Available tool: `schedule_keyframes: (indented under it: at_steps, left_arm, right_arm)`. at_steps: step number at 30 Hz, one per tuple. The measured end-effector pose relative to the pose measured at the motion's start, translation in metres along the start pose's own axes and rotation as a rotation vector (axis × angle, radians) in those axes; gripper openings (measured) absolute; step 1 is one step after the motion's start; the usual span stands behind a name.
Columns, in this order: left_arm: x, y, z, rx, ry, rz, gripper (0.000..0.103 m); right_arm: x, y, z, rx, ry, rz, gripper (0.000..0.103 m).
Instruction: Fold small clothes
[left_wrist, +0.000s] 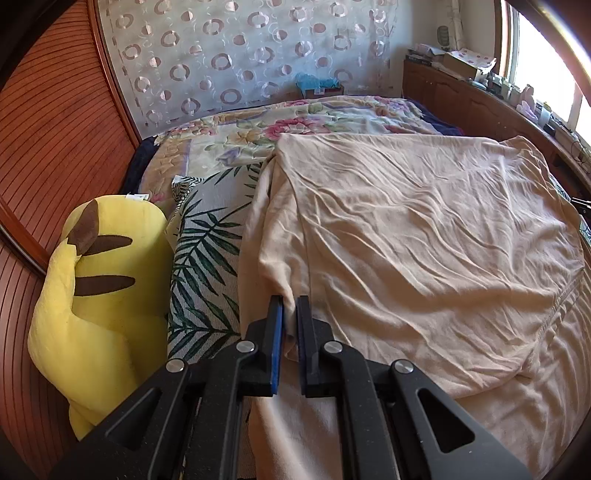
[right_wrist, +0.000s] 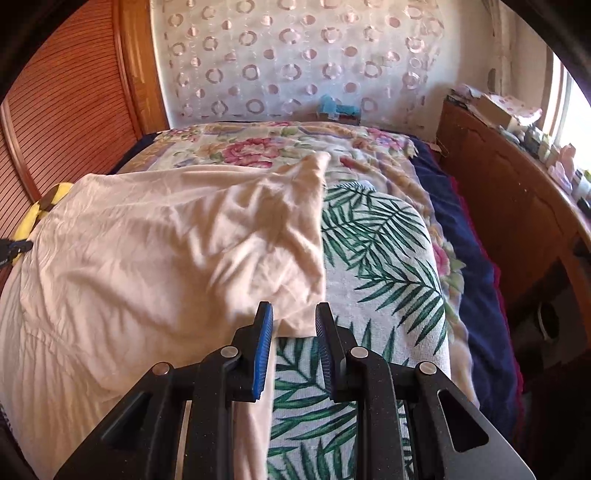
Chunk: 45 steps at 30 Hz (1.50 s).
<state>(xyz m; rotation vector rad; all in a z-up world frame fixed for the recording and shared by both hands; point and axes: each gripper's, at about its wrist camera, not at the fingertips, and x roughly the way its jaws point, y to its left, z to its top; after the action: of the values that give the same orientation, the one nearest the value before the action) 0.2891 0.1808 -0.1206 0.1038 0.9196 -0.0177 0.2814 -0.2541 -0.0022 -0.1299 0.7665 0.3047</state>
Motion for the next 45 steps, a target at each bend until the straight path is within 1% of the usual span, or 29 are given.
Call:
schedule_keyframes:
  at_steps: [5,7,9,11,12,13,14,15,17,20,21,25,29,32,36,39,43,45]
  left_arm:
    - [0.001,0.001,-0.001,-0.003,0.002,-0.002,0.008]
    - [0.002,0.001,-0.001,-0.002,0.003,-0.002,0.008]
    - [0.001,0.0,-0.001,-0.001,0.003,-0.003,0.008]
    - [0.0,-0.002,-0.001,0.009,-0.003,-0.002,0.008]
    - [-0.001,-0.003,0.0,0.015,-0.009,0.002,0.005]
    - [-0.003,-0.004,0.0,0.015,-0.016,0.011,0.005]
    - [-0.006,-0.005,0.002,0.014,-0.029,0.015,0.004]
    - [-0.01,-0.006,0.003,0.015,-0.044,0.003,0.003]
    - [-0.023,-0.007,0.007,0.008,-0.09,0.009,0.003]
    - [-0.046,-0.004,0.015,-0.013,-0.166,0.004,0.003]
    - [-0.053,-0.003,0.018,-0.016,-0.185,-0.001,0.003]
    - [-0.073,-0.003,0.027,-0.02,-0.231,-0.017,0.002]
    - [-0.086,0.0,0.026,-0.032,-0.259,-0.031,0.002]
    - [-0.099,0.003,0.018,-0.048,-0.279,-0.046,0.002]
    - [-0.118,0.004,0.0,-0.065,-0.304,-0.058,0.002]
    - [-0.135,0.007,-0.016,-0.069,-0.325,-0.047,0.002]
    - [-0.159,0.022,-0.033,-0.104,-0.353,-0.037,0.002]
    - [-0.167,0.028,-0.042,-0.12,-0.357,-0.039,0.002]
  right_arm:
    - [0.017,-0.006,0.005,0.049,0.043,0.032,0.024]
    - [0.019,-0.008,0.007,0.054,0.036,0.039,0.024]
    - [0.021,-0.007,0.01,0.045,0.035,0.041,0.024]
    - [0.024,-0.001,0.012,-0.007,0.035,0.034,0.024]
    - [0.026,-0.002,0.013,-0.03,0.034,0.043,0.011]
    - [0.027,0.001,0.013,-0.051,0.035,0.056,0.002]
    - [0.027,0.003,0.014,-0.064,0.034,0.048,0.002]
    - [0.025,0.004,0.015,-0.074,0.022,0.04,0.002]
    - [0.016,0.007,0.018,-0.077,-0.024,0.039,0.002]
    - [-0.008,0.009,0.025,-0.072,-0.118,0.027,0.002]
    - [-0.015,0.01,0.027,-0.075,-0.138,0.026,0.002]
    - [-0.034,0.015,0.032,-0.089,-0.177,0.051,0.002]
    - [-0.053,0.017,0.027,-0.09,-0.207,0.079,0.002]
    - [-0.069,0.021,0.016,-0.098,-0.222,0.099,0.002]
    - [-0.082,0.012,-0.001,-0.121,-0.226,0.102,0.002]
    - [-0.101,0.01,-0.013,-0.131,-0.231,0.094,0.002]
    - [-0.128,0.009,-0.023,-0.139,-0.246,0.094,0.002]
    - [-0.144,0.012,-0.034,-0.144,-0.255,0.092,0.002]
